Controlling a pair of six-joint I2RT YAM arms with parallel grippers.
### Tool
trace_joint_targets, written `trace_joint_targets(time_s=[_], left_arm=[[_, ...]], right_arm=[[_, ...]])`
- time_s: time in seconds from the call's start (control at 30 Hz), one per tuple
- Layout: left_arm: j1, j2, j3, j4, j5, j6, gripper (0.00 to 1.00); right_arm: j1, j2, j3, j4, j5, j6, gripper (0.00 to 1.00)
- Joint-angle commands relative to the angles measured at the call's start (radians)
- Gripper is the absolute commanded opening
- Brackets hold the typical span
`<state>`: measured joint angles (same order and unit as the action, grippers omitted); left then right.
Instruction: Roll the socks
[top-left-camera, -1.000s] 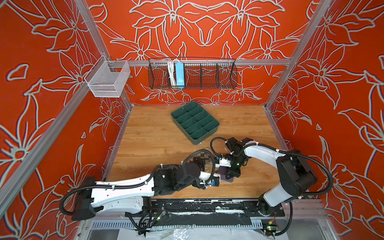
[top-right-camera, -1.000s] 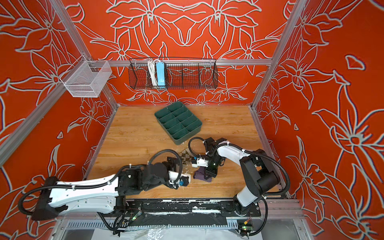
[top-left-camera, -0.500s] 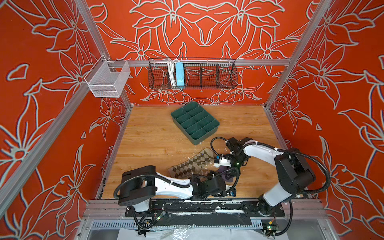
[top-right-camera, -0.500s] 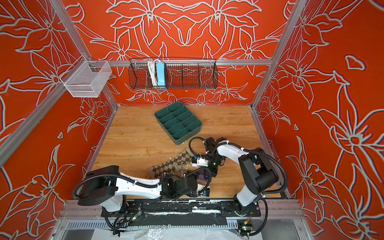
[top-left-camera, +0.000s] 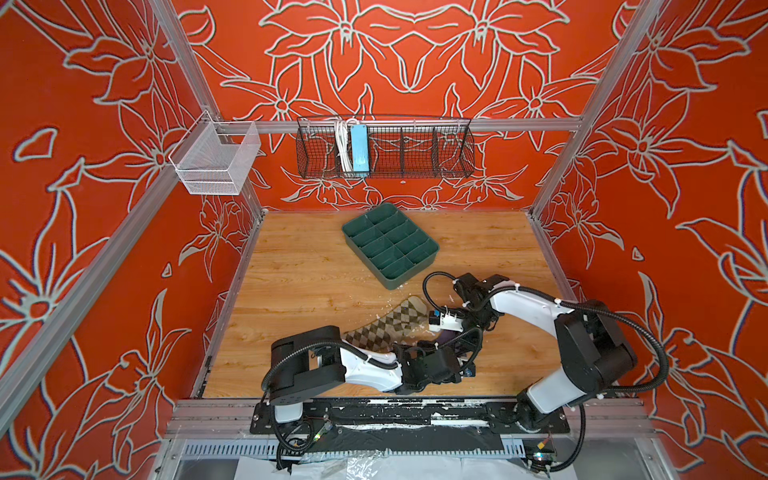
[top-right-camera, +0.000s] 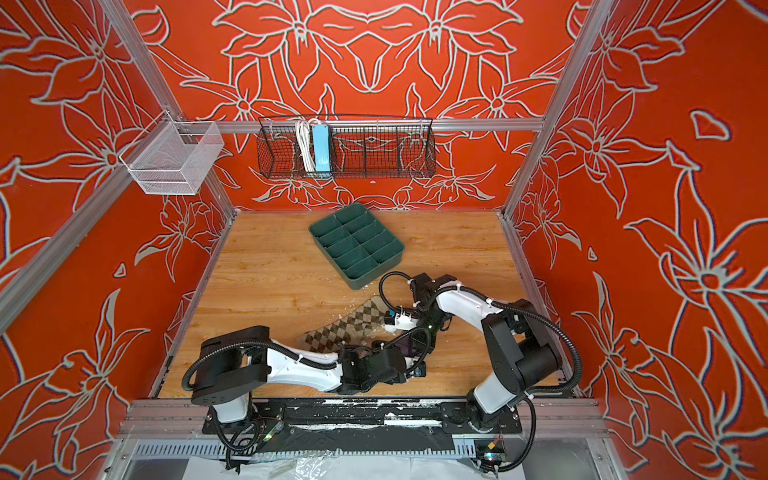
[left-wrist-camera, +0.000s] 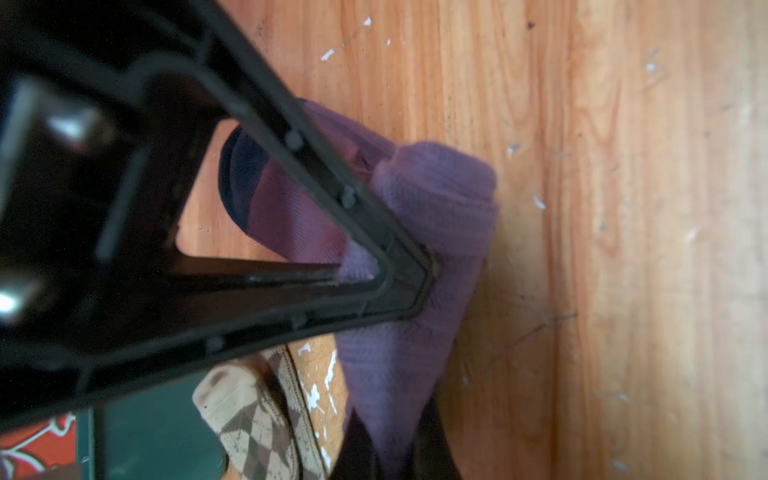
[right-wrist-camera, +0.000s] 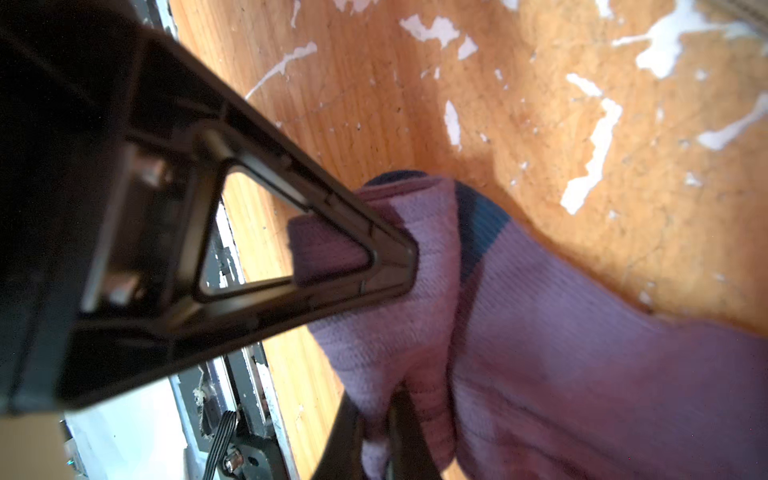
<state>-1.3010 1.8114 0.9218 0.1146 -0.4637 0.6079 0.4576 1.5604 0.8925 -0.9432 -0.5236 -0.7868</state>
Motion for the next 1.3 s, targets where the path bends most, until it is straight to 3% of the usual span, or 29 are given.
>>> trace_joint_targets(time_s=[0.0, 0.1, 0.17, 0.3, 0.4, 0.53, 0.73, 0.87, 1.27], left_arm=[[0.003, -0.026, 0.043, -0.177, 0.075, -0.052, 0.0], [0.0, -0.059, 0.067, -0.298, 0.139, -0.059, 0.0], [-0.004, -0.076, 0.071, -0.345, 0.166, -0.055, 0.0], [-0.007, -0.091, 0.062, -0.377, 0.185, -0.052, 0.0], [-0.007, -0.077, 0.072, -0.397, 0.185, -0.052, 0.0], [-0.005, -0.058, 0.098, -0.428, 0.218, -0.067, 0.0], [-0.004, 0.0, 0.169, -0.498, 0.23, -0.088, 0.0], [-0.003, 0.022, 0.214, -0.542, 0.244, -0.101, 0.0], [0.035, 0.17, 0.453, -0.816, 0.456, -0.141, 0.0]], right_arm=[[-0.004, -0.051, -0.025, 0.052, 0.07, 0.056, 0.16], [-0.009, -0.087, -0.024, 0.096, 0.17, 0.103, 0.32], [-0.033, -0.111, -0.006, 0.107, 0.173, 0.146, 0.39], [-0.077, -0.138, 0.034, 0.134, 0.199, 0.224, 0.42], [-0.079, -0.12, 0.05, 0.162, 0.283, 0.262, 0.42], [-0.076, -0.046, 0.094, 0.188, 0.343, 0.319, 0.37], [-0.018, 0.069, 0.124, 0.163, 0.4, 0.306, 0.32], [0.0, 0.139, 0.137, 0.183, 0.464, 0.332, 0.23], [0.045, 0.19, 0.166, 0.323, 0.437, 0.357, 0.01]])
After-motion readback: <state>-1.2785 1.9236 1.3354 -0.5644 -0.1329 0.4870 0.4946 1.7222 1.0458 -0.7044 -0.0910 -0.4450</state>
